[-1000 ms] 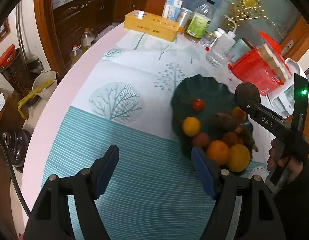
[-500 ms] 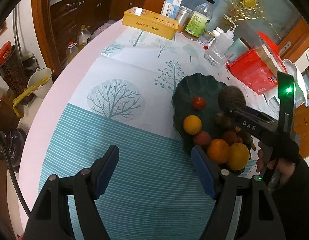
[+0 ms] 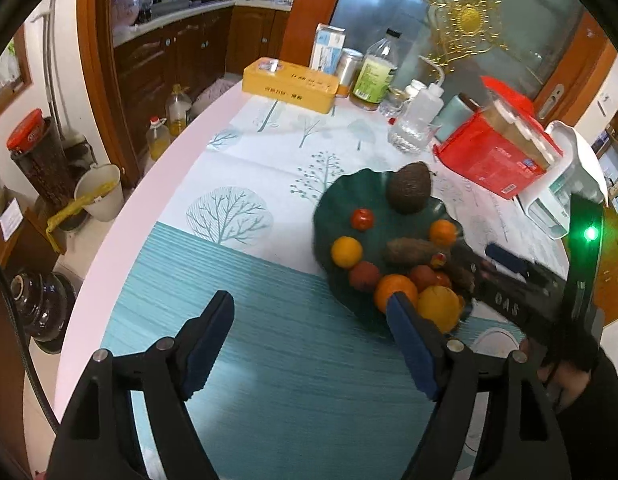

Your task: Organize fruits

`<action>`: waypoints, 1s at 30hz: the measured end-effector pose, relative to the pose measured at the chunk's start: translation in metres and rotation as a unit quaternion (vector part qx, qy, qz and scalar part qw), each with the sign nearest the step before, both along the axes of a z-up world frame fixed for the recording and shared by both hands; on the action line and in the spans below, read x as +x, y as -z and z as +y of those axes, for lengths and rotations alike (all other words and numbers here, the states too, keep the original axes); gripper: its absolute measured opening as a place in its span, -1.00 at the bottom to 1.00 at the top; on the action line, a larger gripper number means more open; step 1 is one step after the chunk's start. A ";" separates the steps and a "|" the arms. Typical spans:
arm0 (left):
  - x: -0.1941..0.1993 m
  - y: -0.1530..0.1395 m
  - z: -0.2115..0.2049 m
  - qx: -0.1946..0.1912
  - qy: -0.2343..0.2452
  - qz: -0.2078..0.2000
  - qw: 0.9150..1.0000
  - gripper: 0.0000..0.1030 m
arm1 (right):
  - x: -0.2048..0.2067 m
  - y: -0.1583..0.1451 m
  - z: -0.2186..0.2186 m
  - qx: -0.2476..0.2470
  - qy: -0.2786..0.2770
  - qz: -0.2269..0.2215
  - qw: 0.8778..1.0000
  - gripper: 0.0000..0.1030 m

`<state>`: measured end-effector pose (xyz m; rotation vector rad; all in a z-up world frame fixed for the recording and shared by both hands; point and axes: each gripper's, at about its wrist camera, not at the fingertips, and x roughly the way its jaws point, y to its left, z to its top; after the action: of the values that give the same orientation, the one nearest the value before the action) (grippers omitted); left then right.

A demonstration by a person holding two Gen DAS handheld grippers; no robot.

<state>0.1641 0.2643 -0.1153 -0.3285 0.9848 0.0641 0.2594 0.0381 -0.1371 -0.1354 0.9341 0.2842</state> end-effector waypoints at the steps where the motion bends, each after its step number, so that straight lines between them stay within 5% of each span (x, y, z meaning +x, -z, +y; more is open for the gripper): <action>1: -0.009 -0.005 -0.009 0.005 -0.001 -0.001 1.000 0.52 | -0.008 0.000 -0.007 0.002 0.002 0.002 1.000 0.25; 20: -0.148 -0.010 -0.187 -0.016 0.027 0.035 0.999 0.58 | -0.222 0.005 -0.185 0.030 0.046 0.068 0.996 0.45; 30: -0.181 -0.049 -0.249 0.012 0.093 0.010 0.996 0.59 | -0.294 -0.045 -0.231 0.073 0.069 0.063 0.993 0.72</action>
<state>-0.0166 0.0150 -0.0667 -0.2125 1.0288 -0.0898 -0.0350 -0.1928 -0.0920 0.0819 1.0385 0.2348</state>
